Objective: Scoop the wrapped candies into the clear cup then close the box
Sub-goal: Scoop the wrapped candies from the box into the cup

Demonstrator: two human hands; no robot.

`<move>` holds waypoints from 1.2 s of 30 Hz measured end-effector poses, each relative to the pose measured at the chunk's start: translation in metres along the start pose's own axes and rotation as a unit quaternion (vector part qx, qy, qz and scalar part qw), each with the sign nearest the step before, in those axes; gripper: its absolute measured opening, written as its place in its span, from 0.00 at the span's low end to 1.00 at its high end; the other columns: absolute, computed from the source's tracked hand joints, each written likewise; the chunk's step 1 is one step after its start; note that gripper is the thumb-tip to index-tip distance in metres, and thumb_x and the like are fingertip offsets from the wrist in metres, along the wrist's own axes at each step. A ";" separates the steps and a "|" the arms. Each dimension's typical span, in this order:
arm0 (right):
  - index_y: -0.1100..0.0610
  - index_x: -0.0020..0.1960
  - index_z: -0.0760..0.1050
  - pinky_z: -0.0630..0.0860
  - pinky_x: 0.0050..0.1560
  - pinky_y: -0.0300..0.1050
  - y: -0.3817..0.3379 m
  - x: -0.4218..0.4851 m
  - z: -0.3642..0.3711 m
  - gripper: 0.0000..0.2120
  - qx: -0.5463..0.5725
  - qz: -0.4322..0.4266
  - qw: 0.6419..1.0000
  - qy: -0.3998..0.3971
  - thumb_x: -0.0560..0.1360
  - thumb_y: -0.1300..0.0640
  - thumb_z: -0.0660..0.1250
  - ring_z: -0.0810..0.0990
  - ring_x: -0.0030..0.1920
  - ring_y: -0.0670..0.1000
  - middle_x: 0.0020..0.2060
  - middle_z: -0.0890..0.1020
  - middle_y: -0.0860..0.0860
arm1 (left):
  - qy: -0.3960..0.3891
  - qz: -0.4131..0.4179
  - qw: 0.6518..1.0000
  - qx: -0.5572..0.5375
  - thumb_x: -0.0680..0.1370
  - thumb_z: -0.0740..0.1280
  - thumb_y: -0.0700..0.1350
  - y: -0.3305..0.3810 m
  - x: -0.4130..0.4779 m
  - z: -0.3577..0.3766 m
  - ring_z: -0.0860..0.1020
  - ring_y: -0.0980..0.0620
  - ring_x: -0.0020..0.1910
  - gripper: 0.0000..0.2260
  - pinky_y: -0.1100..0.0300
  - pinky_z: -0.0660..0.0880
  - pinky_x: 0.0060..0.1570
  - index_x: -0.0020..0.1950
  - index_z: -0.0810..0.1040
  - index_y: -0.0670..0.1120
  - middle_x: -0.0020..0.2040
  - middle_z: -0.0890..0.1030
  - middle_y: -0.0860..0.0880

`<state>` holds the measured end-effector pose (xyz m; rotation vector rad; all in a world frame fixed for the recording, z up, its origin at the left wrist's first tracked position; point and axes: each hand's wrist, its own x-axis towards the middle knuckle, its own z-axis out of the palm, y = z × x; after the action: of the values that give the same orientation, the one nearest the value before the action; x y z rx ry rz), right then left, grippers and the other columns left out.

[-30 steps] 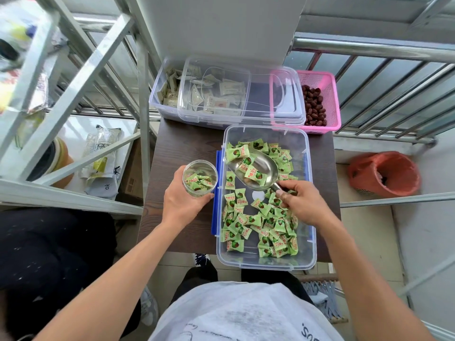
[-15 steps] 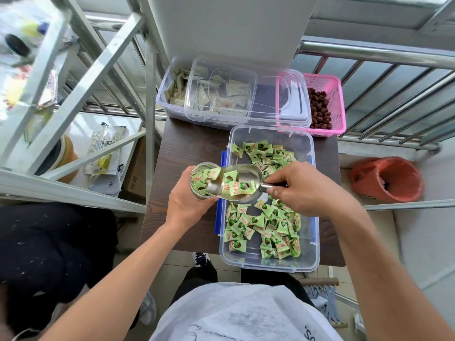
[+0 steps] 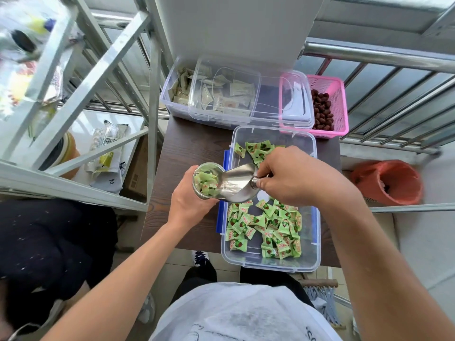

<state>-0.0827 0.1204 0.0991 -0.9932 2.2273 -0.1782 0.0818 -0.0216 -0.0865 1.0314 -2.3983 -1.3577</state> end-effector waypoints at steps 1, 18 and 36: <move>0.62 0.45 0.84 0.79 0.35 0.54 0.000 -0.001 -0.002 0.11 0.001 0.002 1.000 -0.001 0.75 0.57 0.66 0.77 0.31 0.57 0.34 0.84 0.59 | 0.000 0.000 1.000 -0.001 0.65 0.80 0.52 -0.001 0.000 0.000 0.80 0.60 0.53 0.30 0.52 0.78 0.56 0.60 0.69 0.66 0.53 0.81 0.63; 0.61 0.38 0.82 0.79 0.37 0.45 0.090 0.002 0.050 0.11 0.030 0.178 0.975 -0.132 0.74 0.57 0.67 0.78 0.31 0.53 0.32 0.84 0.54 | 0.050 -0.053 0.997 -0.001 0.62 0.84 0.52 -0.011 0.003 0.000 0.79 0.54 0.56 0.35 0.61 0.73 0.56 0.63 0.70 0.61 0.53 0.79 0.60; 0.65 0.46 0.77 0.69 0.34 0.47 0.072 0.008 0.112 0.11 0.074 0.190 0.979 0.020 0.78 0.62 0.58 0.77 0.38 0.58 0.39 0.80 0.59 | 0.032 -0.026 0.999 0.021 0.62 0.84 0.52 -0.007 0.005 0.006 0.78 0.53 0.57 0.38 0.56 0.75 0.60 0.67 0.69 0.59 0.55 0.79 0.59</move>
<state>-0.0590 0.1808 -0.0175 -0.4758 2.3546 -0.1890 0.0786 -0.0227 -0.0960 1.1377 -2.3793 -1.2754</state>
